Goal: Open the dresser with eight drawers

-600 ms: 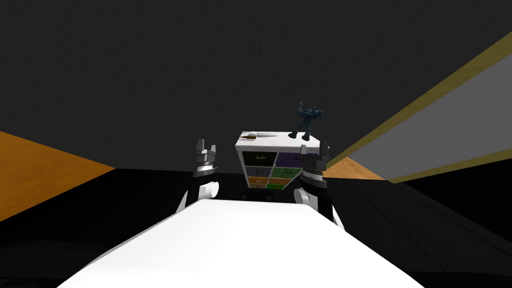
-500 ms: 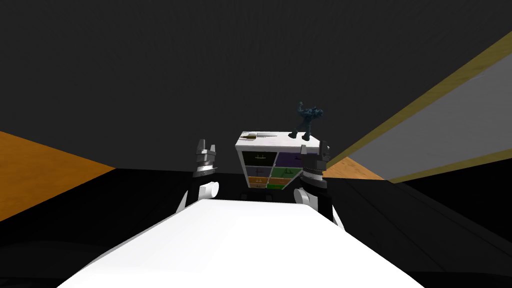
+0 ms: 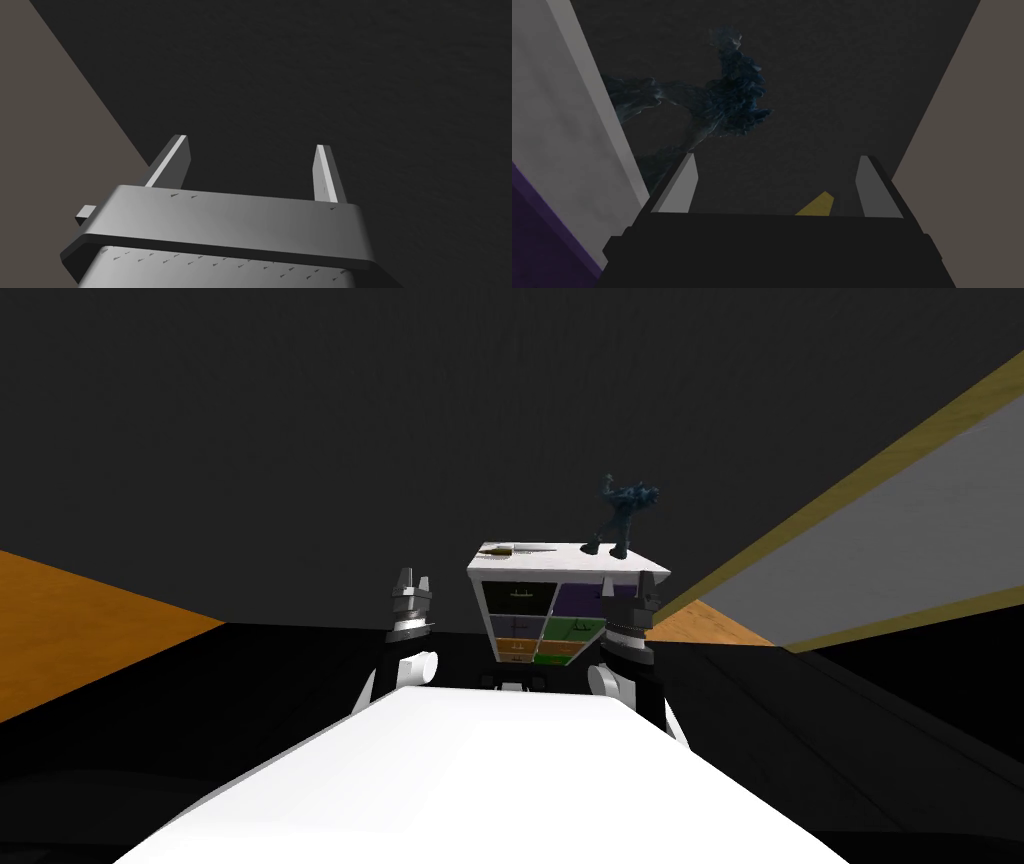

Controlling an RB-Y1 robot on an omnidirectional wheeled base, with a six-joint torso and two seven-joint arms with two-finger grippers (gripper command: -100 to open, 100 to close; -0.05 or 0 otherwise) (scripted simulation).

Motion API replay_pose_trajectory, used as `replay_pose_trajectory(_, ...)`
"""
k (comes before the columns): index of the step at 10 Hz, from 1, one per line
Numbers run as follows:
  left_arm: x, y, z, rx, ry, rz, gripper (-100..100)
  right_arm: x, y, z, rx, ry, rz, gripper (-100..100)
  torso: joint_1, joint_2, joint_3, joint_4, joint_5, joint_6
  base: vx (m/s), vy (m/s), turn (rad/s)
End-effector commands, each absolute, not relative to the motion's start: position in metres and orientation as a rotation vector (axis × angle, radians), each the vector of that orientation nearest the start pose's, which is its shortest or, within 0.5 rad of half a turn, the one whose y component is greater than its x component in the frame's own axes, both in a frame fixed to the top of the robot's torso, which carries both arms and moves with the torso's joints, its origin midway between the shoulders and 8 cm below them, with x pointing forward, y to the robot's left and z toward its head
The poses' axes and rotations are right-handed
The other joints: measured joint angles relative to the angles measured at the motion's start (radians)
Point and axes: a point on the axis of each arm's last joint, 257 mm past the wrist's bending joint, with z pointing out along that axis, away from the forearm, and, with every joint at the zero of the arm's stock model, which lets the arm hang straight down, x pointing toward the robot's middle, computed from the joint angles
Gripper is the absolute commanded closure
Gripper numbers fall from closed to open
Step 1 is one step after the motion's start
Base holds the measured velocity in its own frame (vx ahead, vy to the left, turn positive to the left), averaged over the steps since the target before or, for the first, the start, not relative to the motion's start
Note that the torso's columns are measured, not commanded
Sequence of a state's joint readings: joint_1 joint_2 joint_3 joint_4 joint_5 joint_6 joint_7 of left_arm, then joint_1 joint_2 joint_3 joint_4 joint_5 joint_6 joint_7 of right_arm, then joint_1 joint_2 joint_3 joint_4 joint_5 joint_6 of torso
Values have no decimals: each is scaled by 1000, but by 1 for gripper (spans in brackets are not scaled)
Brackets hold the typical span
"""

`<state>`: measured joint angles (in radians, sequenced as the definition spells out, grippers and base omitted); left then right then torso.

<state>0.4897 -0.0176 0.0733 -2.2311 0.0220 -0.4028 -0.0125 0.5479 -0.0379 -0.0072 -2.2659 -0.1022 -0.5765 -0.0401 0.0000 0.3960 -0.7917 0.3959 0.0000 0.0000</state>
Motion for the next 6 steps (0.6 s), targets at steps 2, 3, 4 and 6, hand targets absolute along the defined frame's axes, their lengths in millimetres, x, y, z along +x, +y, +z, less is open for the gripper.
replay_pose_trajectory(2,363,314,-13,-784,670,-1201,0,328,-295,18,694,552,1382,0,0,148,-295,148,0,0,0,0,0)
replay_pose_trajectory(3,363,314,-13,-784,670,-1201,0,328,-295,18,694,552,1382,0,0,222,-443,221,0,0,0,0,0)
replay_pose_trajectory(4,363,314,-13,-784,670,-1201,0,329,-291,18,649,604,1346,-100,0,295,-590,295,0,0,11,21,-17)
replay_pose_trajectory(6,363,314,-13,-784,671,-1201,0,331,-289,17,594,658,1290,-100,2,338,-679,338,1,0,8,51,-31)
